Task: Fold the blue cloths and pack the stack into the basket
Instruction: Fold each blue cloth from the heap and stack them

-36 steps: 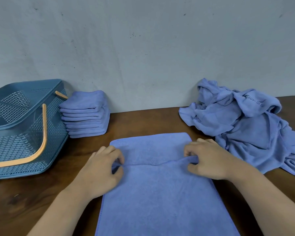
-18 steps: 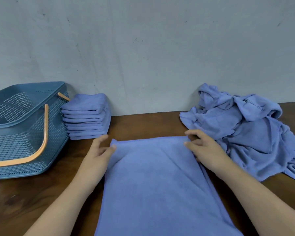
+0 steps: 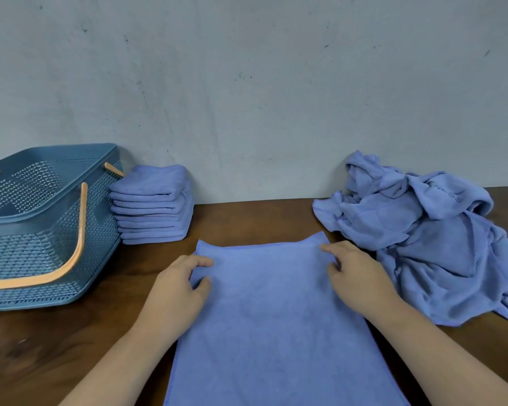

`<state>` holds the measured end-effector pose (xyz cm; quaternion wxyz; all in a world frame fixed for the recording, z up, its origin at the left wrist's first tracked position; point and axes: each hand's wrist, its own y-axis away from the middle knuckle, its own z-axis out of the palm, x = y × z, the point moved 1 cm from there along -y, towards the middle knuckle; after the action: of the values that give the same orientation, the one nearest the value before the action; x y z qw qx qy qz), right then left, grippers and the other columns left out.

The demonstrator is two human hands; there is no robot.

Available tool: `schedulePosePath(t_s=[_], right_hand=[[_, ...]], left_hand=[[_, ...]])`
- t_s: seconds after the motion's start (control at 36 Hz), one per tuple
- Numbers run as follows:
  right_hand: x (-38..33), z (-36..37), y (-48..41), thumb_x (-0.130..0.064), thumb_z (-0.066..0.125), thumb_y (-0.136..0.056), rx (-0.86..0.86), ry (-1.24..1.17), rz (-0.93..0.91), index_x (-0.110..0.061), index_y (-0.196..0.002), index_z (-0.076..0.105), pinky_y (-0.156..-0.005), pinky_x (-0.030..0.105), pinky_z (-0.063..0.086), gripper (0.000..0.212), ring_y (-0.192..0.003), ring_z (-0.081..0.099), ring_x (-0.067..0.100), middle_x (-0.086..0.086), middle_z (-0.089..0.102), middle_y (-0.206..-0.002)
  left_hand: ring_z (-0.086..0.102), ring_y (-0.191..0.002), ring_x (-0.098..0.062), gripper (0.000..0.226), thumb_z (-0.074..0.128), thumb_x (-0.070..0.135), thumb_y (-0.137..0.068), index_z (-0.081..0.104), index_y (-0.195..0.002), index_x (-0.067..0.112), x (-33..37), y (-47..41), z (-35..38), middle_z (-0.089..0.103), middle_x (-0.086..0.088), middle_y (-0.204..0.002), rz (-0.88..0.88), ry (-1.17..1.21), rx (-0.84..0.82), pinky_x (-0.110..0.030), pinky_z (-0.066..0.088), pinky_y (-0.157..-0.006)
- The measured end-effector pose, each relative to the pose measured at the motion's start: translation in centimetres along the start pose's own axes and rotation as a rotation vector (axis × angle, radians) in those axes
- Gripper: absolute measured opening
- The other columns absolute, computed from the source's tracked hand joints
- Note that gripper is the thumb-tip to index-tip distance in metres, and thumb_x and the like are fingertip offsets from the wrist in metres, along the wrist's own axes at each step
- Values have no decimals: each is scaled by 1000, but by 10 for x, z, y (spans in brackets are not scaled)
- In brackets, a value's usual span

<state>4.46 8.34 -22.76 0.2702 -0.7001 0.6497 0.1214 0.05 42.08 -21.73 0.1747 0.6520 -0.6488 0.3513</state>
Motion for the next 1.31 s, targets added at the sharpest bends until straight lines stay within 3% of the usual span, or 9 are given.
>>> schedulePosePath(t_s=[0.19,0.31,0.61,0.81,0.92,1.0,1.08,1.19,1.31], right_hand=[[-3,6,2,-26,47,-104,20,168,7,-34,-149,55,-71,34,56,46,-99,69,14,-20,50,-148],[-3,7,2,-36,44,-107,23,238,1,-32,-151,51,-71,37,58,45,-98,70,18,-17,49,-150],[-6,9,2,-48,36,-109,-4,382,4,-26,-150,49,-73,41,60,48,-98,70,23,-12,49,-146],[-5,6,4,-56,34,-108,18,417,8,-31,-158,42,-68,34,56,57,-100,71,18,-16,42,-157],[-13,-6,7,-52,47,-105,182,382,-114,-37,-148,56,-60,31,50,46,-101,67,18,-13,54,-142],[-28,-6,11,-54,48,-101,87,250,-389,-44,-124,67,-75,37,53,31,-104,60,15,-20,59,-124],[-32,9,19,-66,42,-100,-190,188,-502,-48,-136,61,-106,33,43,45,-123,50,5,-28,52,-138],[-30,12,22,-77,34,-100,-297,219,-432,-54,-159,30,-124,25,11,64,-157,10,0,-29,17,-169],[-33,15,23,-86,19,-96,-378,279,-416,-53,-164,11,-131,39,0,76,-160,-12,3,-25,-5,-173]], left_hand=[[46,-129,-11,42,57,36,-103,58,-145,33,-13,-5,6,54,20,-140,27,-243,-53,-30,38,-111],[28,-151,-9,49,44,42,-107,43,-156,42,-14,-7,9,43,22,-156,5,-357,-112,-36,21,-125],[5,-162,-10,65,28,52,-109,9,-169,37,-11,-8,9,20,11,-174,-118,-418,-163,-45,4,-132],[-4,-162,-9,71,34,58,-107,10,-169,35,-10,-7,8,5,20,-175,-97,-389,-93,-47,4,-131],[15,-160,-9,59,43,52,-106,36,-162,36,-2,-7,3,24,16,-171,173,-229,12,-40,19,-131],[36,-149,1,48,45,50,-106,53,-151,35,14,3,10,47,20,-158,489,-221,-211,-37,32,-125],[7,-154,13,51,39,59,-108,37,-158,50,19,14,23,23,33,-167,510,-333,-478,-30,8,-131],[-14,-158,5,60,32,69,-105,15,-162,59,20,12,20,-3,34,-170,341,-434,-490,-35,-5,-131],[6,-162,-10,64,19,66,-102,22,-164,47,33,11,22,11,19,-174,253,-601,-364,-38,8,-130]])
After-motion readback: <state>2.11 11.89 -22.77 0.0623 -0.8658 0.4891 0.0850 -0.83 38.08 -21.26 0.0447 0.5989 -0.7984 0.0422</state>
